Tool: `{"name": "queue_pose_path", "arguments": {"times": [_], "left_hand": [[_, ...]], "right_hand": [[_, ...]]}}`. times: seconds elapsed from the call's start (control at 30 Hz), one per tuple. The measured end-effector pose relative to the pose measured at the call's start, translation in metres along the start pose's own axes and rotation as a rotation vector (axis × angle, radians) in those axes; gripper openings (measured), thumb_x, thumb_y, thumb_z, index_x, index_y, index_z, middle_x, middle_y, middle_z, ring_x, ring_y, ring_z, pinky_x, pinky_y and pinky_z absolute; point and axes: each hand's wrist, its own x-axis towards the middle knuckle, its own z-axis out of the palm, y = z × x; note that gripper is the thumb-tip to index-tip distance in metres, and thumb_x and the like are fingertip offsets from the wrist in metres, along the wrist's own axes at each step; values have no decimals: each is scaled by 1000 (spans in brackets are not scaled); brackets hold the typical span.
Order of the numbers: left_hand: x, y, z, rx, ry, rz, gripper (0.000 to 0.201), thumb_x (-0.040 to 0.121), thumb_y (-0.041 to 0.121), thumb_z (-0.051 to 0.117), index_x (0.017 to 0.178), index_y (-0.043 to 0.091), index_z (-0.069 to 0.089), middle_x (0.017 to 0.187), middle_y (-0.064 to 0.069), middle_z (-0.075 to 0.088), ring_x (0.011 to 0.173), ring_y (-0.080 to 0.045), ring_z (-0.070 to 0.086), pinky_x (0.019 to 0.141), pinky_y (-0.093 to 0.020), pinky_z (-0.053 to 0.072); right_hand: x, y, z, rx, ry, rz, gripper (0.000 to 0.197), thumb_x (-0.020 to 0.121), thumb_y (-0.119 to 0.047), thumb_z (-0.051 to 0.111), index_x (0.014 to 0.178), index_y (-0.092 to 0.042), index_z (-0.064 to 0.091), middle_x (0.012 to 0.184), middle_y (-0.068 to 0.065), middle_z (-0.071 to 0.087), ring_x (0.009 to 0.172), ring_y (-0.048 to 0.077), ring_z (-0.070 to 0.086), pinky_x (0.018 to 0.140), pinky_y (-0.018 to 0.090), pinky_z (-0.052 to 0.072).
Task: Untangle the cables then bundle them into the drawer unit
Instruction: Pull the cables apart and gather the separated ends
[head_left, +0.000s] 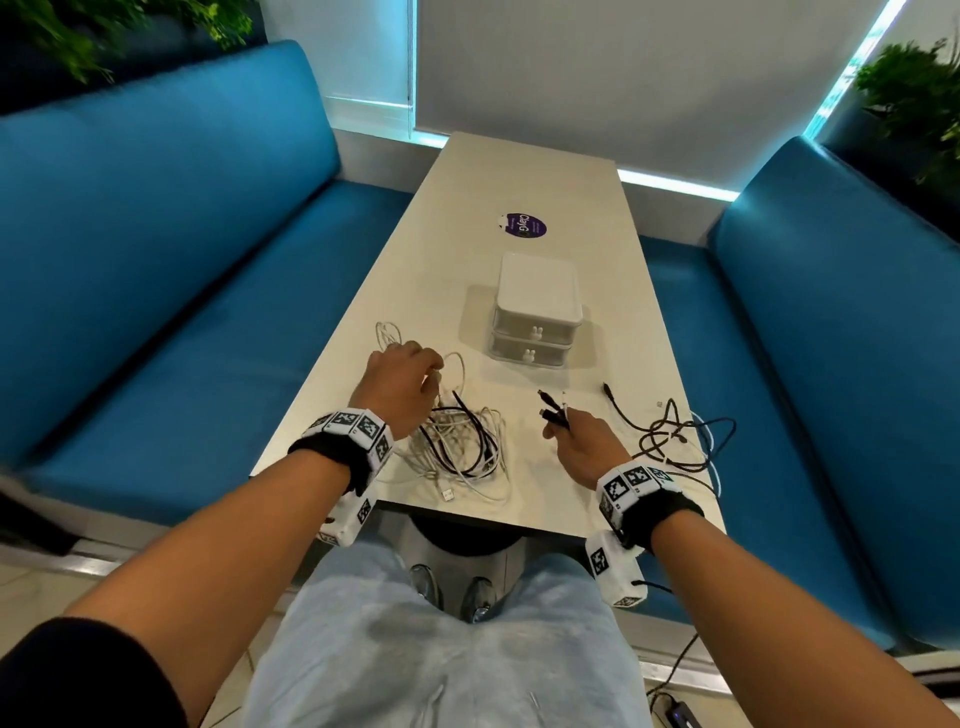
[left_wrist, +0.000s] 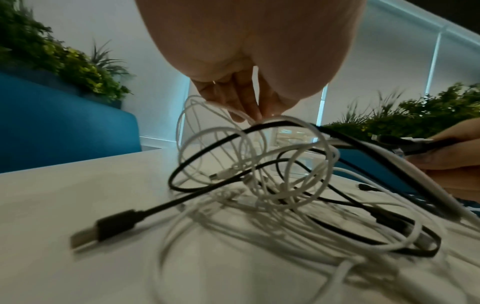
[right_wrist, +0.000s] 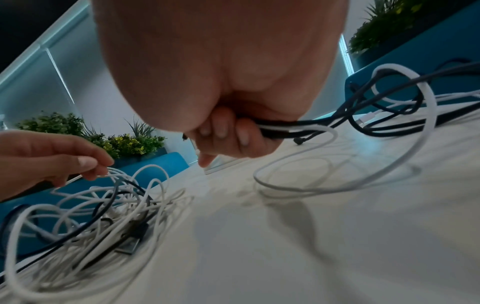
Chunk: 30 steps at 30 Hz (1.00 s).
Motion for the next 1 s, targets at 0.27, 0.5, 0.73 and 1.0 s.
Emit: {"name": "queue_pose_path", "arguments": {"times": [0.27, 0.5, 0.73, 1.0], "left_hand": [[-19, 2, 2, 96, -249, 70, 46, 87, 53, 53, 131, 40, 54, 125, 4, 52, 119, -19, 43, 101, -43, 29], [-18, 6, 8, 192, -263, 122, 38, 86, 53, 56, 119, 34, 62, 125, 5, 52, 119, -19, 43, 98, -41, 27], [-18, 5, 8, 214, -276, 163, 25, 83, 51, 59, 96, 30, 64, 117, 7, 54, 111, -19, 44, 93, -39, 29], [-15, 0, 10, 216, -370, 106, 26, 75, 54, 56, 78, 27, 56, 93, 10, 55, 99, -17, 44, 88, -37, 30]], "right_hand": [[0, -16, 21, -48, -37, -31, 39, 91, -44, 55, 106, -11, 68, 101, 13, 68, 96, 32, 62, 76, 33, 47], [0, -22, 33, -97, -68, -26, 45, 79, -61, 58, 102, -24, 68, 91, 3, 67, 87, 24, 62, 68, 29, 43], [0, -15, 35, -114, -86, 45, 38, 87, -41, 52, 106, -10, 63, 105, 15, 66, 97, 33, 62, 70, 29, 39], [-2, 7, 23, -188, -8, 235, 40, 88, -42, 50, 110, -10, 62, 110, 14, 66, 98, 31, 63, 73, 29, 46]]}}
